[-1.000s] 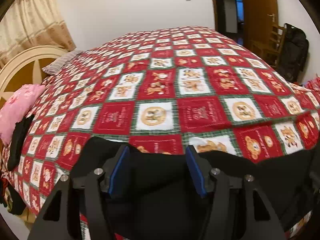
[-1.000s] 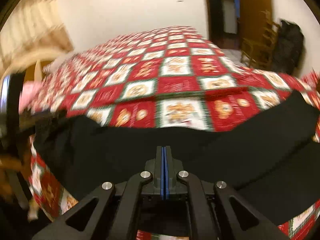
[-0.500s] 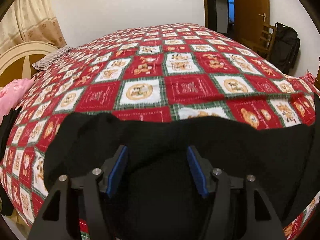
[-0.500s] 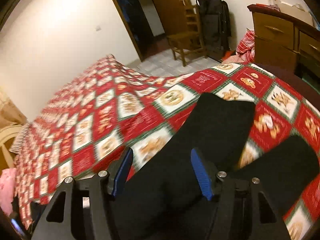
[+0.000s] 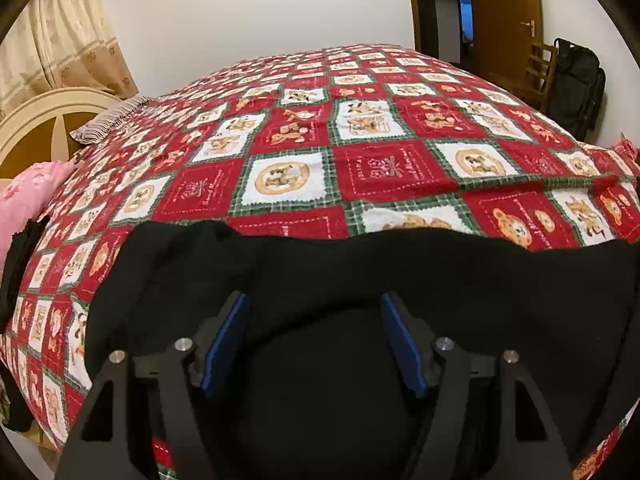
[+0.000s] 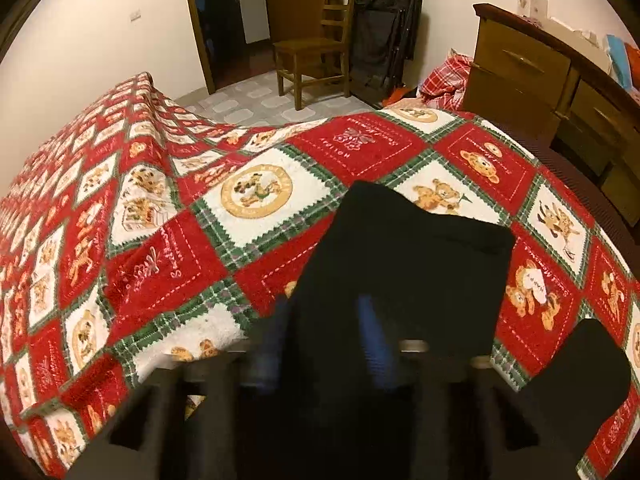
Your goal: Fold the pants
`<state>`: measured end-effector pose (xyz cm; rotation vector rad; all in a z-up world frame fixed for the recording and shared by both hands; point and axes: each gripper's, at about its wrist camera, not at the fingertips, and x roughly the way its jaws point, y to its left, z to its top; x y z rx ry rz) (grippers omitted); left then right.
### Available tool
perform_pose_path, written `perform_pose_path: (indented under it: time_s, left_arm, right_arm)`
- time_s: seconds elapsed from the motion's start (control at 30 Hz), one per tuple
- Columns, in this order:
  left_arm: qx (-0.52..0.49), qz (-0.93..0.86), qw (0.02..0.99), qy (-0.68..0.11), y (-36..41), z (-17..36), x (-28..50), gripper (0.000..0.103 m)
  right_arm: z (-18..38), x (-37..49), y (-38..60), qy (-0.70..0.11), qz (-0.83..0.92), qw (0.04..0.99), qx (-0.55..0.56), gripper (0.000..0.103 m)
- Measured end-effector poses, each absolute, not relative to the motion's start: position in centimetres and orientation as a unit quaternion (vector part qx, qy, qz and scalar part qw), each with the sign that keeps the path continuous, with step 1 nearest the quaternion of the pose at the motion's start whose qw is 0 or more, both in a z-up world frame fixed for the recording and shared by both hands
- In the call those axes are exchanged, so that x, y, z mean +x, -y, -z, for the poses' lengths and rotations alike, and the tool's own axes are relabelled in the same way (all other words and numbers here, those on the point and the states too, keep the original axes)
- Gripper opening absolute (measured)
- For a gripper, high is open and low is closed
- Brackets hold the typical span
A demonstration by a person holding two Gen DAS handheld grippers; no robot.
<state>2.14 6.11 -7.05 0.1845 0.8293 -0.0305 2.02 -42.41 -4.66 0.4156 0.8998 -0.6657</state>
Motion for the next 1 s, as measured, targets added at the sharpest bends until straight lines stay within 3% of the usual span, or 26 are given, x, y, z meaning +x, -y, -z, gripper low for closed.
perform_pose_path:
  time_s: [0.1,0.43,0.87,1.0]
  left_arm:
    - [0.092,0.013,0.911,-0.402,-6.1,7.0,2.1,0.071]
    - [0.089,0.013,0.91,-0.406,-6.3,6.9,1.9,0.071]
    - [0.084,0.021,0.909,-0.408,-6.1,6.4,1.7,0.071]
    - [0.09,0.025,0.909,-0.407,-5.6,6.2,1.5,0.071]
  right_arm:
    - [4.3,0.7,43.3,-0.42,0.285,0.832,0.225,0.004]
    - [-0.9,-13.7,44.0,-0.277,0.248,0.878,0.303,0.004]
    - [5.3,-25.6,46.1,-0.271,0.312,0.824,0.388,0.004]
    - [4.9,-28.6,47.0,-0.262,0.326,0.812,0.407,0.004]
